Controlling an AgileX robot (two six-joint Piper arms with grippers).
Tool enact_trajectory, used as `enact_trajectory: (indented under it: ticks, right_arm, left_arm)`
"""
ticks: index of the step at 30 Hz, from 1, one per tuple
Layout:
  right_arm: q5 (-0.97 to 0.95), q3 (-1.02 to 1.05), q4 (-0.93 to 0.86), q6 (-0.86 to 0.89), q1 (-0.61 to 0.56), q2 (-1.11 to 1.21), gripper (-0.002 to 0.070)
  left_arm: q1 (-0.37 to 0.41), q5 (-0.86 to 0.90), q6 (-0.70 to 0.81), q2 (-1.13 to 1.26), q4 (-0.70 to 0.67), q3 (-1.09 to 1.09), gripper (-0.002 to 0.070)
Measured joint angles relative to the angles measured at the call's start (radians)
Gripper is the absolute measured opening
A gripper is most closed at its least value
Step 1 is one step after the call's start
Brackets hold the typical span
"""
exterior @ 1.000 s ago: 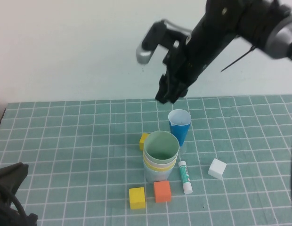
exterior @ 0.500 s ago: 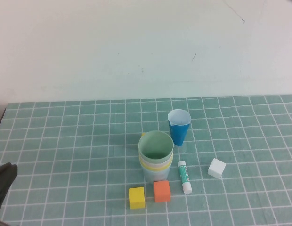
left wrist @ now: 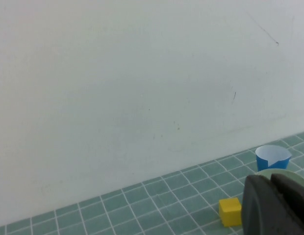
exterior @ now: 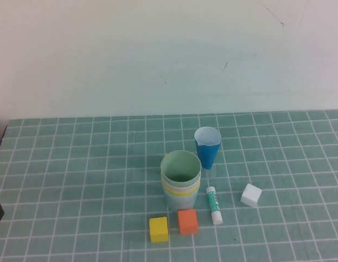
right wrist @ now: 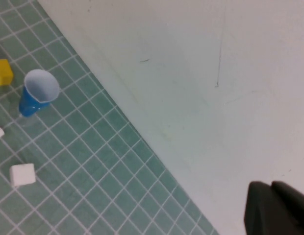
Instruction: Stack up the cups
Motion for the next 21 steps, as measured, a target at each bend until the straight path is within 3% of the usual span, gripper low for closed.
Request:
enact_trajectory:
  ticks: [13, 21]
  right_arm:
    - [-0.457, 0.990, 0.196, 0.125, 0.000, -0.584, 0.0001]
    - [-0.515, 1.211, 0.286, 0.127, 0.000, -0.735, 0.0000]
  left_arm:
    - [0.000, 0.048, -0.061, 0.000, -0.041, 0.004, -0.0001]
    - [0.000, 0.052, -0.069, 0.000, -0.047, 0.004, -0.0001]
